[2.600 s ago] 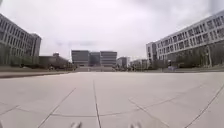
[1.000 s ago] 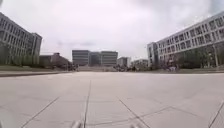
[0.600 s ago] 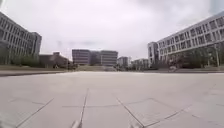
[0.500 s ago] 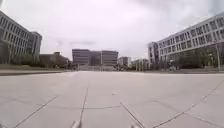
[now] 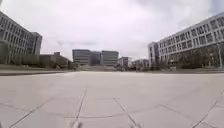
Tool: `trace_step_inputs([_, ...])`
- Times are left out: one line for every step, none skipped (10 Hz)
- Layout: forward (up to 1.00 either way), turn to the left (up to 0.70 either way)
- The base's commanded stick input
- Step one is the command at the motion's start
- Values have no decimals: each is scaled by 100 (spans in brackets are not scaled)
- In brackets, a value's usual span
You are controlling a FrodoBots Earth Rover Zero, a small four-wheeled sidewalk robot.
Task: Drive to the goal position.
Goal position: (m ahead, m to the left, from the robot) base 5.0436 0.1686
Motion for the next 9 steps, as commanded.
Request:
trace_step_inputs([70,35])
trace_step_inputs([70,35])
trace_step_inputs([70,31])
trace_step_inputs([70,18])
trace_step_inputs([70,1])
trace_step_inputs([70,0])
trace_step_inputs([70,0])
trace_step_inputs([70,0])
trace_step_inputs([70,0])
